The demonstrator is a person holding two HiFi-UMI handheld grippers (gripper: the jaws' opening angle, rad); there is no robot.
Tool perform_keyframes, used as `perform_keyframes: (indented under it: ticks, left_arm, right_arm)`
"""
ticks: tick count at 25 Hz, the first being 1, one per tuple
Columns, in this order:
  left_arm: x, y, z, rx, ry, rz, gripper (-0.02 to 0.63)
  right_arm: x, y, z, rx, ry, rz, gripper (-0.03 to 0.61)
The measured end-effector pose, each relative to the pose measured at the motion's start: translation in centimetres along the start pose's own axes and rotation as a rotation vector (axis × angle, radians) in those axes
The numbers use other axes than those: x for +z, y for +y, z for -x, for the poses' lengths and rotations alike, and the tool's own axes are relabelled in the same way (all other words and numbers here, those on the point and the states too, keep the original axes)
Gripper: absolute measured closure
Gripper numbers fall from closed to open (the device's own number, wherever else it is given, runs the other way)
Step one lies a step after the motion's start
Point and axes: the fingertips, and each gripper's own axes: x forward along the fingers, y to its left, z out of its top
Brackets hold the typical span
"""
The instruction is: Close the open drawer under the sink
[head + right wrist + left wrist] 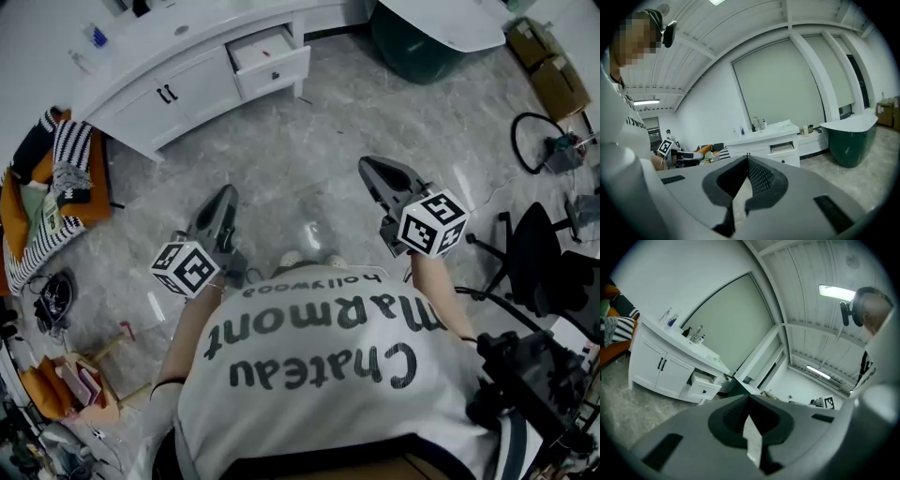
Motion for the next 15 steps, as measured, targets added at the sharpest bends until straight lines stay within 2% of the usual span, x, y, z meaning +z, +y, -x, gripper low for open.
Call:
perform_keyframes:
  ticks: [6, 11, 15]
  left_arm:
    - [1.2, 2.2, 1.6, 0.006, -0.012, 0.005, 0.606]
    - [1.2, 3.5, 3.3, -0.017, 0.012, -0.047, 0.606]
    - [0.8, 4.7, 4.2, 0.006, 0.01, -0.023, 0.606]
  right_arm:
    - [1.2, 1.8, -2.5, 0.041, -0.055, -0.06, 0.568]
    - [0.4, 3.8, -5.1, 0.039, -0.035, -0.012, 0.568]
    - [-0.7, 4.4, -6.4, 0.048, 0.02, 0.039, 0.568]
